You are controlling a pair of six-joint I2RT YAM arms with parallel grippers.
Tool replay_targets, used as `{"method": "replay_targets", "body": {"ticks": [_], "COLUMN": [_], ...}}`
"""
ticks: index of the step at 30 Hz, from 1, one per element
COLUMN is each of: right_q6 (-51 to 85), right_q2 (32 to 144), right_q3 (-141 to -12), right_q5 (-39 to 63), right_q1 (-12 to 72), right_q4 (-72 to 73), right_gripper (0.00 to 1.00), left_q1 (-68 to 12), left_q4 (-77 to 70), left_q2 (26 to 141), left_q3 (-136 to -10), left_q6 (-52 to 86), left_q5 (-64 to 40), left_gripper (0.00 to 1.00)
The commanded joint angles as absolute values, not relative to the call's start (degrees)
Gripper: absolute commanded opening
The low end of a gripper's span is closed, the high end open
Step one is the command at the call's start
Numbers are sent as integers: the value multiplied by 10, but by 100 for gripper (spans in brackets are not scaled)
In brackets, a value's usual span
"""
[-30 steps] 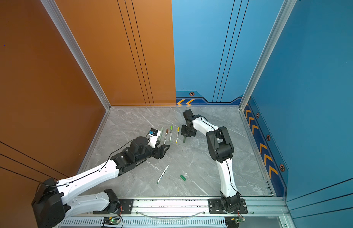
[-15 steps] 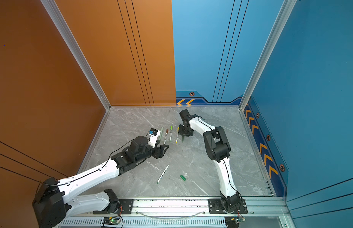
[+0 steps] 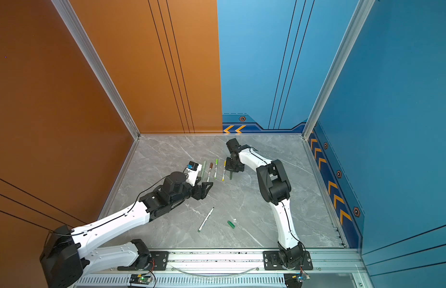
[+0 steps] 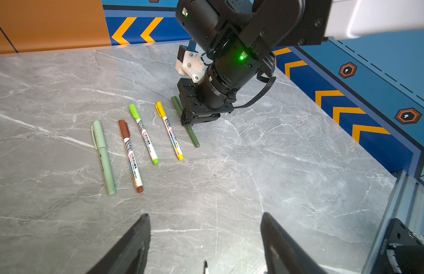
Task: Insert pens into pen caps
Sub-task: Place the pen at the center of the table.
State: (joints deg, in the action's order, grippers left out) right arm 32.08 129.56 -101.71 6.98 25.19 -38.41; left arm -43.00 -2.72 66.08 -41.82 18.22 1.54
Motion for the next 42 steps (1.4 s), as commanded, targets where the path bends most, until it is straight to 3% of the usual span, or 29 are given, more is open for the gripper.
{"method": "replay_targets", "body": {"ticks": [1, 16, 28, 36, 42], "right_q6": [335, 349, 340, 343, 345], "right_q2": [1308, 1288, 1200, 1069, 972], "right_q3": [-988, -970, -988, -924, -819], "right_q5": [37, 19, 30, 22, 25], "right_q1": [257, 263, 273, 295, 305], "right_q4": [-420, -420, -420, -409, -403], "right_gripper": [10, 10, 43, 46, 46], "left_q1": [-424, -425, -424, -441, -507], "left_q4": [-18, -28, 1, 62, 148], "left_q2": [650, 628, 607, 581, 621], "left_q3": [-418, -397, -385, -367, -389], "left_q6": [181, 181, 185, 207, 218], "left_q5": [19, 21, 18, 27, 67], "left_gripper": [74, 74, 74, 74, 73]}}
